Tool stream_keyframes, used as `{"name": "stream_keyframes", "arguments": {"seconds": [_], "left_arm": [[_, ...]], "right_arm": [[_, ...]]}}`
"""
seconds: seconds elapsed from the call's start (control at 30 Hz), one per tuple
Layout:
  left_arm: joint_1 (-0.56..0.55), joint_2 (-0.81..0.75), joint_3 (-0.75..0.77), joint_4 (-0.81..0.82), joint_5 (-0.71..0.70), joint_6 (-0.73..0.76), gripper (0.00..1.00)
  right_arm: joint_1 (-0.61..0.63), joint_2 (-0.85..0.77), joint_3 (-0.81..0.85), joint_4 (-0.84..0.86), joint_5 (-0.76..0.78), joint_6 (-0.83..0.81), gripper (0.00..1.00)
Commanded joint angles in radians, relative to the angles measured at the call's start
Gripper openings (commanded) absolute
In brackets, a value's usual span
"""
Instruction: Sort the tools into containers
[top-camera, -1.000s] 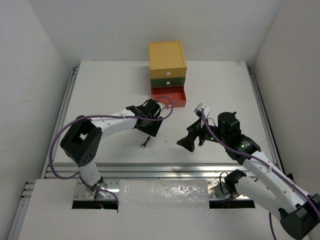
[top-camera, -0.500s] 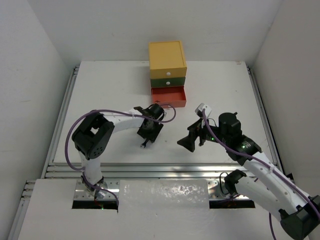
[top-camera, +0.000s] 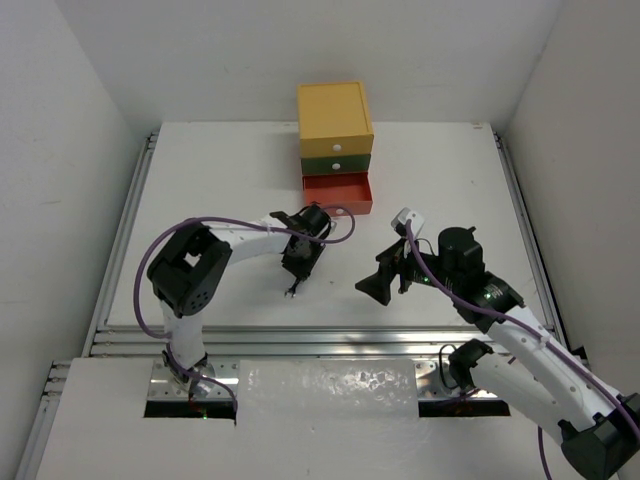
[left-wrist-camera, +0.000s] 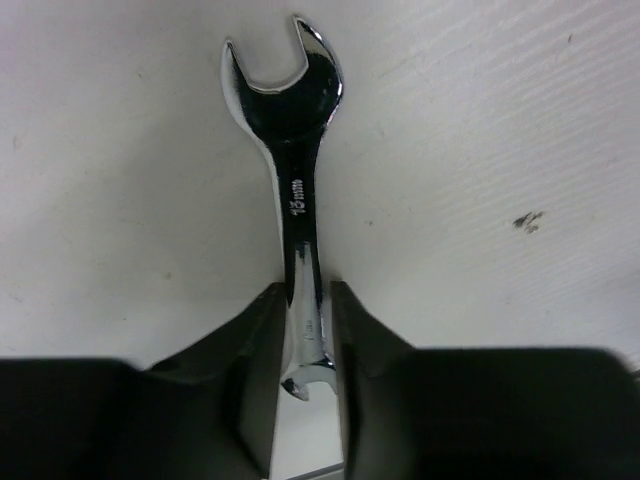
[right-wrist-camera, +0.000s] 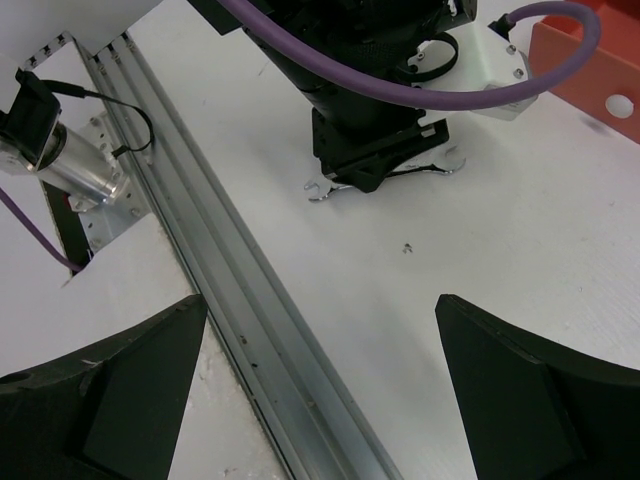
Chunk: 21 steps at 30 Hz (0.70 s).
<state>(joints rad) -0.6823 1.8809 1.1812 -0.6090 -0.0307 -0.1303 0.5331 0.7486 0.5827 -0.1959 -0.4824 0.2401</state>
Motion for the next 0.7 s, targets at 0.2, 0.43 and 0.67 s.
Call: {"name": "stream_keyframes", "arguments": {"seconds": [0.2,0.43,0.67], "left_arm": [[-0.014,0.05,-0.054,0.067,0.055,-0.002,0.0],[-0.016,-0.11,-0.097,0.172,-0.026,-0.052,0.0],[-0.02,-0.252,-0.135,0.239,-0.041,-0.049,0.0]], "right_arm": [[0.005,-0.02,-0.003,0.027,-0.013,-0.001,0.97],[0.005,-0.029,-0.007,0.033,-0.008,-0.001,0.97],[0.005,-0.032,-0.006,0.032,-0.004,-0.001,0.97]]}}
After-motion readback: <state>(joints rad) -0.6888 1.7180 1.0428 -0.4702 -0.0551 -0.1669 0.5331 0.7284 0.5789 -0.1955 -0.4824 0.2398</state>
